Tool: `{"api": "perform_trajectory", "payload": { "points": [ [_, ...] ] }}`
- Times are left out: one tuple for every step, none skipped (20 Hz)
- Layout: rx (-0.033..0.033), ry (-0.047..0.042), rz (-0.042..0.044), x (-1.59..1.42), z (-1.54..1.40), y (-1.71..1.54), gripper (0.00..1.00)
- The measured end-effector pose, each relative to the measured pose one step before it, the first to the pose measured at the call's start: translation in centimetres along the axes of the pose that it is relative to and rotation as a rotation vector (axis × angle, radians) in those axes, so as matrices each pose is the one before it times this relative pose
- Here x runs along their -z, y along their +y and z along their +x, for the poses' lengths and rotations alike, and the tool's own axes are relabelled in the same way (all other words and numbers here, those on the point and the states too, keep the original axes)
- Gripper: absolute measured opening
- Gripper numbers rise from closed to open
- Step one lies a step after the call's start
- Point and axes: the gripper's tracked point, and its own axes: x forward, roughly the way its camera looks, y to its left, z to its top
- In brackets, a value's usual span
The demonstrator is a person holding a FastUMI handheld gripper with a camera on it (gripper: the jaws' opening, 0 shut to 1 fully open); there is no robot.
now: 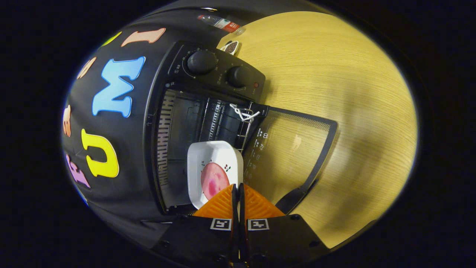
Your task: Open the toaster oven, put the food inside, and close the toaster oven door.
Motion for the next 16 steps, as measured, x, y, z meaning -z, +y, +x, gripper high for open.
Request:
{"api": "perform_trajectory", "payload": {
  "points": [
    [-0.00617,-0.01245,0.01314,-0.268,0.665,0.357,0.02],
    [-0.00867,-0.01851,0.01290,-0.268,0.580,0.492,0.02],
    [-0.00267,-0.01686,0.00864,-0.260,0.646,0.412,0.02],
    [-0.00183,-0.01333,0.00636,-0.219,0.585,0.447,0.02],
    [0.00187,-0.00807,0.00141,-0.028,0.525,0.387,0.02],
    [0.00046,-0.00749,-0.00215,-0.005,0.588,0.378,0.02],
    [0.00012,-0.00720,-0.00065,0.138,0.503,0.343,0.02],
    [-0.00185,-0.00962,0.00191,0.054,0.482,0.358,0.02],
    [-0.00270,-0.01383,0.00410,0.098,0.423,0.321,0.02],
    [0.00090,-0.01023,0.00474,-0.102,0.347,0.253,0.02],
    [-0.00123,-0.00874,0.00231,0.015,0.413,0.320,0.02],
    [-0.00129,-0.00726,0.00441,-0.043,0.403,0.267,0.02],
    [-0.00051,-0.00917,0.00431,-0.091,0.302,0.258,0.03],
    [-0.00045,-0.00987,0.00376,-0.122,0.259,0.174,0.03],
    [-0.00084,-0.00721,0.00257,-0.053,0.221,0.155,0.03],
    [-0.00182,-0.00871,0.00278,-0.103,0.167,0.117,0.03]
  ]
}}
